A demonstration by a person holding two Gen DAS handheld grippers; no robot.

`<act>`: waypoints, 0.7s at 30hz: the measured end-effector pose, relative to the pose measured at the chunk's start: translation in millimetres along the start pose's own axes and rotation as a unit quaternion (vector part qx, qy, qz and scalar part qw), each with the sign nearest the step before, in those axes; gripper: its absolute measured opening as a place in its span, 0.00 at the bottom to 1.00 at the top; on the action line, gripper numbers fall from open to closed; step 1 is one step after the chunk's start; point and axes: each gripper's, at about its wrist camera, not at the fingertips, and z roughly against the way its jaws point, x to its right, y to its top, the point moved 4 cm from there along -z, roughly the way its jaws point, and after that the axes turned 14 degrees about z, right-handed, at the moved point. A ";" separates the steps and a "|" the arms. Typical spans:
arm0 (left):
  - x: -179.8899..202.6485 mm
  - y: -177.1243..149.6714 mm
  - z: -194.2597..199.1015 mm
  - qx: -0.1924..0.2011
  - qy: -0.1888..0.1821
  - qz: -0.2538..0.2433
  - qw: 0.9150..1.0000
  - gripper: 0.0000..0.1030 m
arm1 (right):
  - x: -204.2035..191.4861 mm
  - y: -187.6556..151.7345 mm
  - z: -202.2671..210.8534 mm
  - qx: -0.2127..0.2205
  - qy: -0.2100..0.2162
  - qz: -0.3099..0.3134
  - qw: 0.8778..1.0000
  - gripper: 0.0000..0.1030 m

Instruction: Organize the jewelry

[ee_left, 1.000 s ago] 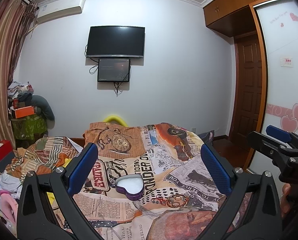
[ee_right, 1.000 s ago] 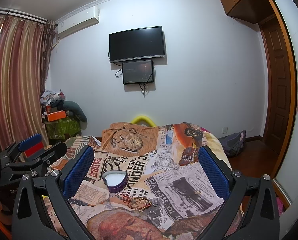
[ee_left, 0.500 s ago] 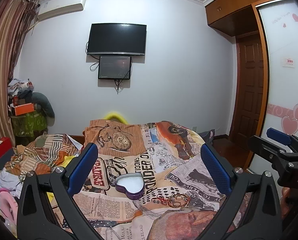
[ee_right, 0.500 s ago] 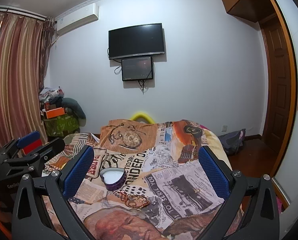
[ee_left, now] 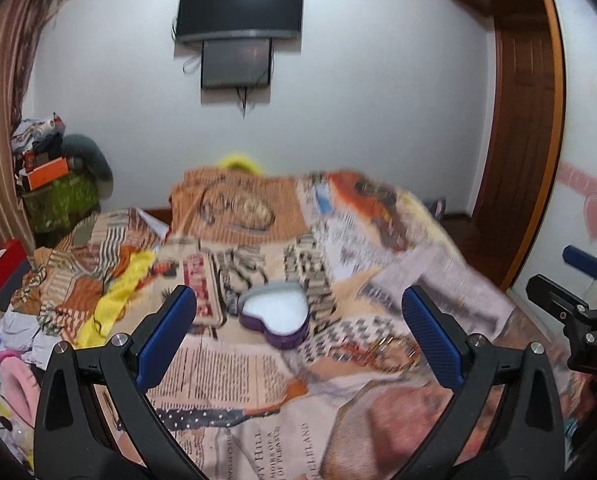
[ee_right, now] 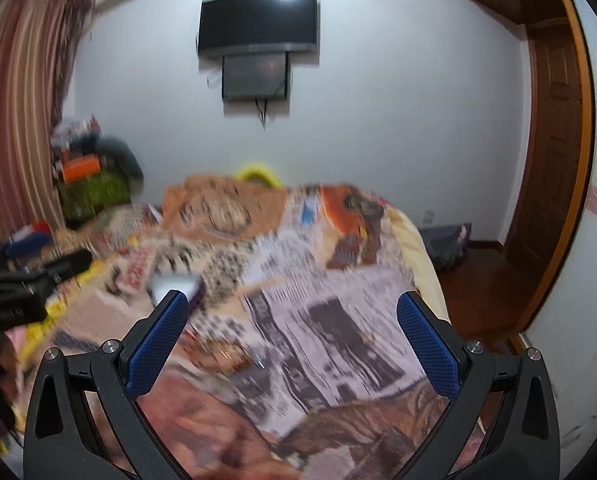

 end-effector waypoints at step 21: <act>28.7 -60.4 -97.3 -0.189 -0.073 -0.038 0.978 0.43 | -8.5 -54.4 -84.2 -0.139 0.149 0.016 0.979 0.51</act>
